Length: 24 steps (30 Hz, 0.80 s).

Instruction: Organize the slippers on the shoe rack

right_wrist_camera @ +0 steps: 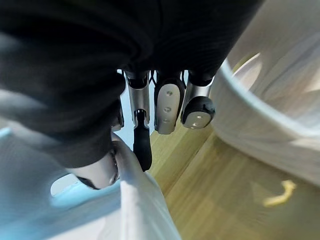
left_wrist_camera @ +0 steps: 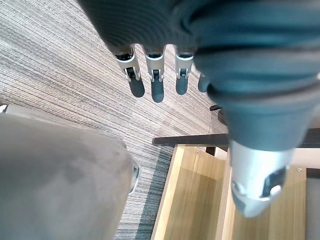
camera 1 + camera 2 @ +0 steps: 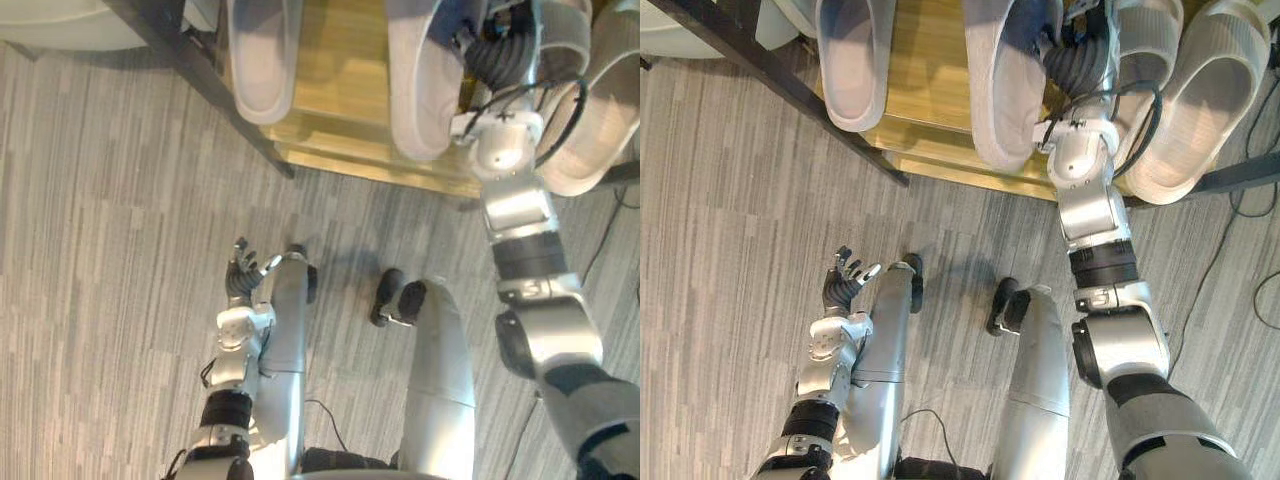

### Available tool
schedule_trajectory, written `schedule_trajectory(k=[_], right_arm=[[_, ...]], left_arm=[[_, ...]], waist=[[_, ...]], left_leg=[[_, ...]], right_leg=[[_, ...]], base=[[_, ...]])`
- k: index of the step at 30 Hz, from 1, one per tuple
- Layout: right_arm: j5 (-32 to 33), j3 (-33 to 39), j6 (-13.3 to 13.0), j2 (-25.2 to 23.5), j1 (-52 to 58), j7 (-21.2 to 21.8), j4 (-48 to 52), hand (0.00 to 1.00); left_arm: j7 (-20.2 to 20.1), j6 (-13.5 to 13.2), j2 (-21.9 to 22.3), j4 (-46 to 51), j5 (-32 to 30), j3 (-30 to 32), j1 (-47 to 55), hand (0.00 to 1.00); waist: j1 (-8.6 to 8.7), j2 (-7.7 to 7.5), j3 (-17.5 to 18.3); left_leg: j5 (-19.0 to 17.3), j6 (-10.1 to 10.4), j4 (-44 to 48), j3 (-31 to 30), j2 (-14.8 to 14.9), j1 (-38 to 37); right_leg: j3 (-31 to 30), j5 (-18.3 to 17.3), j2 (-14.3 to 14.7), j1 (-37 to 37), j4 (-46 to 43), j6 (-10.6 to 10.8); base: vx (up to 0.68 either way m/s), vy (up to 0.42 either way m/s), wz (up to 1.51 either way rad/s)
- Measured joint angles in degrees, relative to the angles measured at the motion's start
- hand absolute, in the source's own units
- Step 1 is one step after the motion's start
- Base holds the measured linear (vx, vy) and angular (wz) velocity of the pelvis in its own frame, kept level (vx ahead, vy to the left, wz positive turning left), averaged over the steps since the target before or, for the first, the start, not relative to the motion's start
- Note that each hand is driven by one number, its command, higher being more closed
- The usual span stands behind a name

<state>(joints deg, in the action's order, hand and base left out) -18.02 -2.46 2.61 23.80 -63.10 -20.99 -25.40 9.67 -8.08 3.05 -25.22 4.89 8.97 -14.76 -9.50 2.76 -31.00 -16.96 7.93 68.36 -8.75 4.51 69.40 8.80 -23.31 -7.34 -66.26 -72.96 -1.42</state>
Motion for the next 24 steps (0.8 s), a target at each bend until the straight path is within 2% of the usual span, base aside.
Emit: schedule_trajectory(k=[7,8,13,16,19,24], right_arm=[[0.12,-0.75,0.73,0.03,-5.92,-0.39,-5.55,1.0],[0.13,-0.78,0.82,0.03,-6.9,-0.4,-6.44,0.0],[0.24,-1.05,1.16,-0.01,-8.86,-0.36,-9.71,0.0],[0.59,-1.23,1.18,-0.32,-8.93,-0.4,-10.13,0.0],[0.71,-1.24,1.21,-1.29,-9.7,-0.4,-11.68,0.0],[2.58,-2.18,1.2,-1.91,-10.17,-0.44,-11.58,0.0]], left_arm=[[0.5,-0.07,-0.04,-0.02,1.54,-0.17,-0.12,0.0],[1.46,-0.04,-0.2,-0.23,1.89,-0.11,-0.12,0.0],[2.32,0.11,-1.04,-2.36,1.95,0.09,-0.12,0.0],[2.68,2.12,-2.57,-7.48,1.93,0.39,0.03,0.0],[2.73,2.85,-2.87,-9.17,1.94,0.6,0.54,0.0],[2.73,2.88,-3.07,-9.22,1.93,0.6,0.67,0.0]], waist=[[-0.34,-0.01,0.01],[-0.48,-0.03,0.01],[-1.05,-0.14,0.08],[-1.34,-0.37,0.2],[-1.66,-0.55,0.29],[-1.71,-1.13,0.59]], left_leg=[[0.05,0.71,0.13,-1.19,-0.45,0.57],[0.17,0.93,0.12,-1.66,-0.65,0.71],[0.39,1.33,0.06,-2.62,-1.45,0.82],[0.72,1.94,-0.09,-3.63,-1.9,1.29],[0.8,2.08,-0.07,-4.05,-2.0,1.5],[0.83,2.12,-0.07,-3.99,-2.0,1.38]], right_leg=[[1.23,-0.99,-0.55,-0.23,-0.89,-0.21],[1.67,-1.22,-0.69,-0.16,-1.03,-0.54],[2.61,-1.89,-1.41,0.06,-1.69,-0.92],[3.5,-2.3,-1.68,0.08,-1.87,-1.31],[3.83,-2.34,-1.7,0.09,-1.93,-1.38],[3.76,-2.34,-1.71,0.11,-1.99,-1.38]], base=[[0.02,-0.028,0.08],[0.02,-0.021,0.1],[0.01,-0.028,0.13],[0.01,-0.029,0.14],[0.01,-0.009,0.05],[0.0,0.0,0.0]])
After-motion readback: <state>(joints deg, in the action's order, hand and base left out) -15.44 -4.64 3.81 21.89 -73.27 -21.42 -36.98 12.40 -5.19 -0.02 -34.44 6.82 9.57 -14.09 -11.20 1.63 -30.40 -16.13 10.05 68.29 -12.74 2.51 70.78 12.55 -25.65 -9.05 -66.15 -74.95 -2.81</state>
